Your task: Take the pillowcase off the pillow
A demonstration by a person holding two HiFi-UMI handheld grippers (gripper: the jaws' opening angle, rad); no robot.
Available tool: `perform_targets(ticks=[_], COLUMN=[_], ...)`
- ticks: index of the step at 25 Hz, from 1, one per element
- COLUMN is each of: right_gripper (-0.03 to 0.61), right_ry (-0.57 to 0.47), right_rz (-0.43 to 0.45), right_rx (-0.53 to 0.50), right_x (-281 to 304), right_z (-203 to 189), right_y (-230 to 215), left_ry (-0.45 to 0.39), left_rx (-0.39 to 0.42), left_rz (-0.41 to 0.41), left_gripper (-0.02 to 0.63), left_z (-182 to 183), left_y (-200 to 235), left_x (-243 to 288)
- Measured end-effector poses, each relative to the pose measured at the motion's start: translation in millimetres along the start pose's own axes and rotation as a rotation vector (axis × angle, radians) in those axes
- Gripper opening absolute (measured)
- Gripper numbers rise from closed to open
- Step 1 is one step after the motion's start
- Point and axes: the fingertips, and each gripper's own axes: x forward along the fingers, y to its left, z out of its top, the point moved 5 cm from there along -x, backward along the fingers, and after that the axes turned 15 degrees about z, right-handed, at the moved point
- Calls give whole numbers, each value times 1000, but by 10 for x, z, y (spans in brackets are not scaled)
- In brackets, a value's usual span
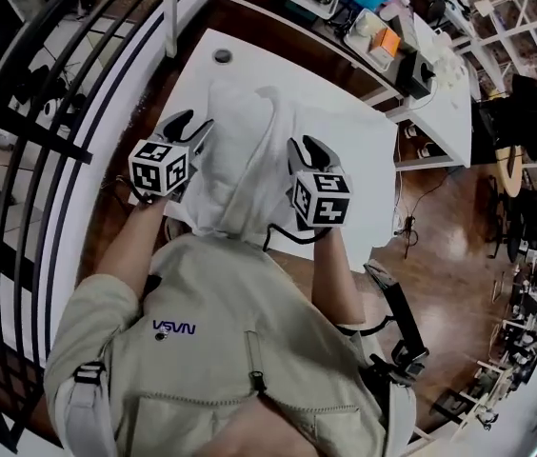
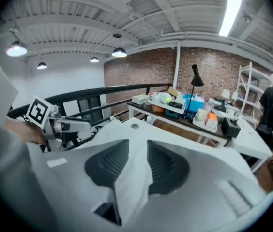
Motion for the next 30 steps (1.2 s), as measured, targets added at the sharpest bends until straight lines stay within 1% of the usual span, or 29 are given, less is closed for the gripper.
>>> perform_targets(ticks=[2,4,5,6,8,10,11,12,13,15,16,17,19,22,23,25,26,27,29,30], right_gripper=[117,118,117,118,118,118,122,137,138,140,152,168,184,190,190,185,165,129,47,23], right_ry=[8,51,75,97,145,209,239,262,275,265,247,225,183,151,145,139,142,147,147,140], right_rz=[45,89,110,131,161,169,164,154,145,130,124,119,113,104,92,50,24,-4,-50,-65], right_rx=[58,114,134,146,146,125,112,98,86,68,53,36,21,-13,-30,-54,-68,-89,-128,-138], right_x=[-116,-178,-192,-191,-142,-60,-15,32,74,117,111,91,36,-27,-33,-10,7,21,22,8], right_z=[-197,-435,-528,-594,-690,-811,-876,-926,-951,-911,-858,-798,-708,-600,-567,-538,-540,-543,-532,-519], right_y=[311,622,742,829,934,1012,1042,1063,1078,1098,1103,1106,1125,1142,1126,1068,1031,995,935,914], left_ry=[47,126,162,195,262,335,364,383,390,372,347,317,256,185,170,154,149,144,131,125], left_rx=[-2,3,-10,-37,-96,-113,-104,-85,-57,8,37,57,63,38,43,79,99,113,112,101], left_rz=[-64,-154,-194,-227,-276,-304,-308,-304,-290,-262,-256,-250,-236,-216,-216,-227,-234,-237,-230,-224], left_gripper=[201,203,214,227,275,301,300,280,216,107,69,47,34,29,29,29,28,28,28,28], left_z=[-158,-409,-530,-637,-822,-1010,-1090,-1145,-1167,-1108,-1037,-951,-757,-431,-329,-182,-139,-111,-75,-57], left_y=[-73,-239,-328,-410,-538,-631,-664,-682,-684,-688,-709,-735,-769,-782,-801,-864,-893,-907,-872,-833], left_x=[-297,-600,-721,-807,-882,-887,-871,-843,-807,-737,-706,-672,-589,-427,-374,-306,-292,-287,-288,-288])
